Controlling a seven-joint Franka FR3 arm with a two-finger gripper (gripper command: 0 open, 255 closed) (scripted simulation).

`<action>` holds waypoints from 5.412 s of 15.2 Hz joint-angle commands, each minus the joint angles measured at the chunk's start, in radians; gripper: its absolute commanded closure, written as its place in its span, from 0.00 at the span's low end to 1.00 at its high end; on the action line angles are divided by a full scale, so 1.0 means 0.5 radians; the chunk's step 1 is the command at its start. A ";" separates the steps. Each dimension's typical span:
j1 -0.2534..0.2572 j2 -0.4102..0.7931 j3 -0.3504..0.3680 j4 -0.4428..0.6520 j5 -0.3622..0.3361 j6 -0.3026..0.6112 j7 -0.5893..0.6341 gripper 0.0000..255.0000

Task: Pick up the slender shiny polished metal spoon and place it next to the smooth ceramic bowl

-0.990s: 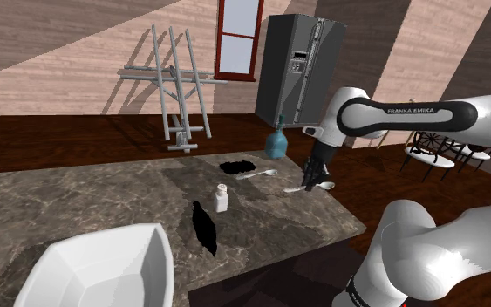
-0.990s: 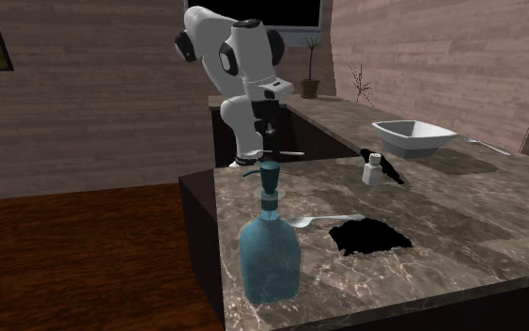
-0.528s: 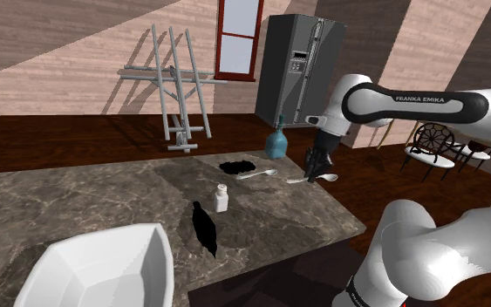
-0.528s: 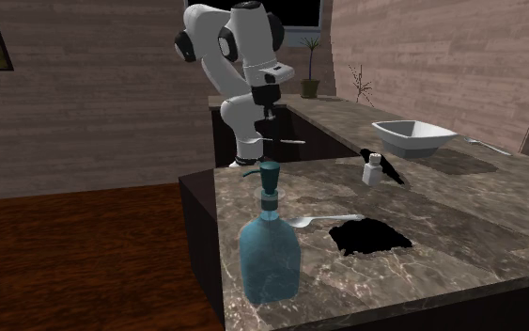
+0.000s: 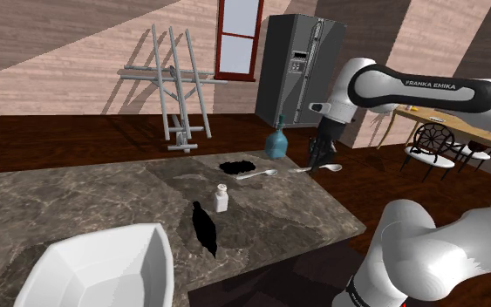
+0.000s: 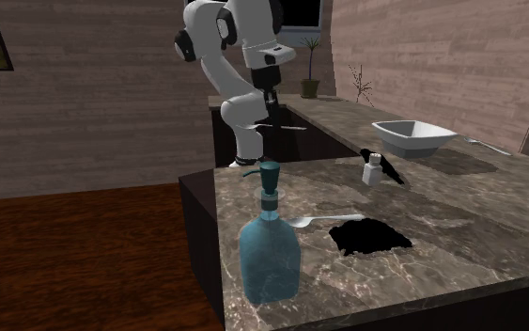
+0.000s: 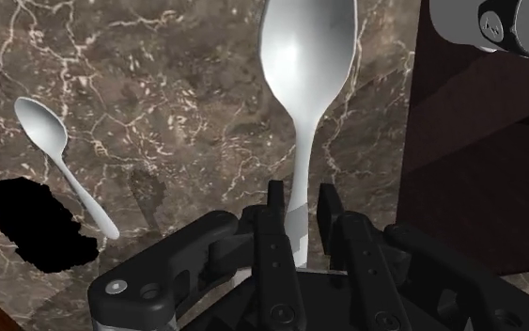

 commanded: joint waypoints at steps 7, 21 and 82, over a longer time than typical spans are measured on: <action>0.114 -0.095 0.350 -0.162 0.228 0.077 0.347 1.00; 0.500 0.165 0.983 -0.167 0.699 0.440 0.990 1.00; 1.113 2.692 1.910 1.723 0.118 1.232 2.627 1.00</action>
